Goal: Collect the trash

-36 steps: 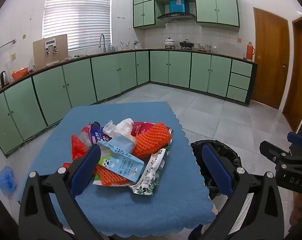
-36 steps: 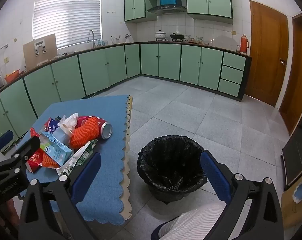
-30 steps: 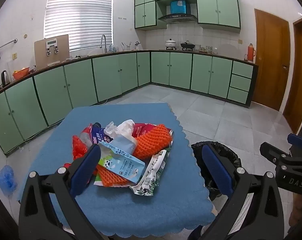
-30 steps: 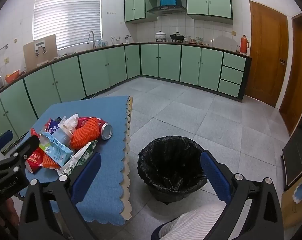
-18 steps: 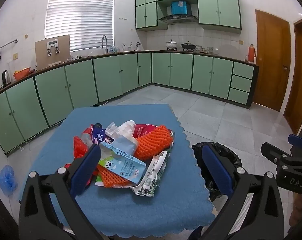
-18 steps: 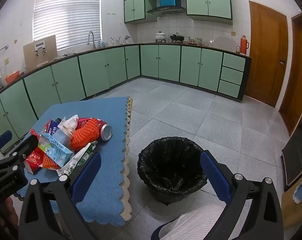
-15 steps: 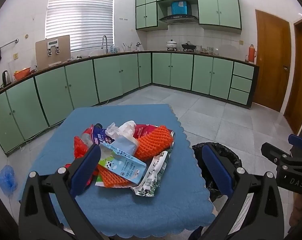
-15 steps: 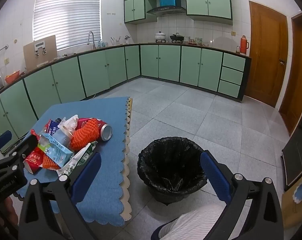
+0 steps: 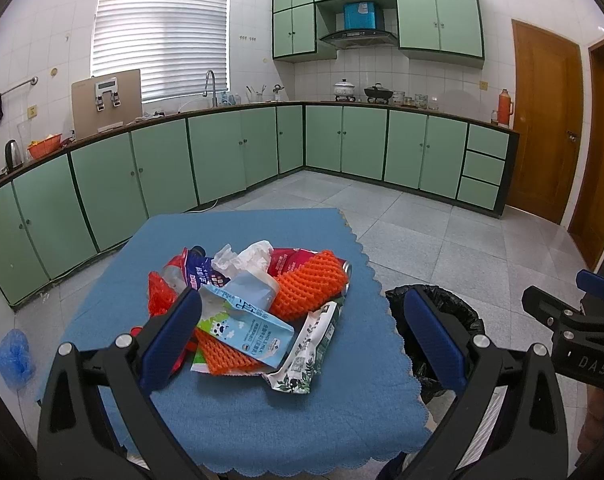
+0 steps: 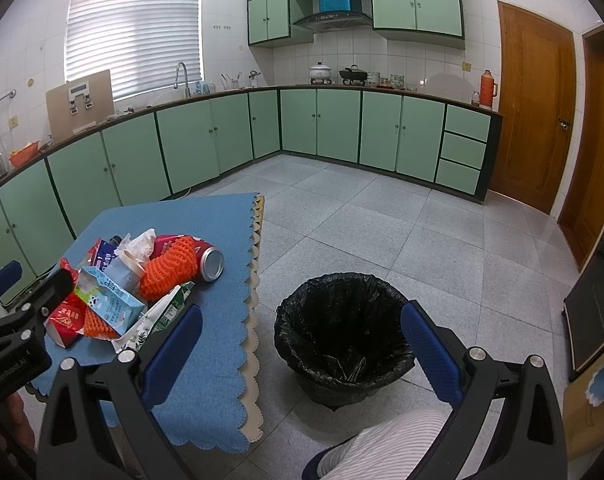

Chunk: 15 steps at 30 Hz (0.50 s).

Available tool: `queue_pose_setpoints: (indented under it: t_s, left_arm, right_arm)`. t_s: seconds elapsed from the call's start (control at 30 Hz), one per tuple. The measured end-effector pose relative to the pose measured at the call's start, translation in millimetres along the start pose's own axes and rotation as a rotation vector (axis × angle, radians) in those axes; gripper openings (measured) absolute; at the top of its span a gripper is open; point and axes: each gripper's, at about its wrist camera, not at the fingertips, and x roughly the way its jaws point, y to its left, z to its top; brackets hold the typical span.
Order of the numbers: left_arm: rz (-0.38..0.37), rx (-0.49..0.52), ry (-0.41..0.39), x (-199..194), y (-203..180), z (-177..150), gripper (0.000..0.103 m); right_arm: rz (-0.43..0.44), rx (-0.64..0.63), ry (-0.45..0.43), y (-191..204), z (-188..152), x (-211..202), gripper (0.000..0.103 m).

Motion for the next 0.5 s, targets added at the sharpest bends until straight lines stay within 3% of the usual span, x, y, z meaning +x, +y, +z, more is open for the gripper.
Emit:
queue_pose_setpoints:
  t_s: [0.5]
  left_arm:
    - [-0.001, -0.005, 0.001, 0.9, 2.3, -1.6, 0.098]
  right_arm:
    - [0.001, -0.001, 0.000, -1.0, -0.7, -1.1, 0.097]
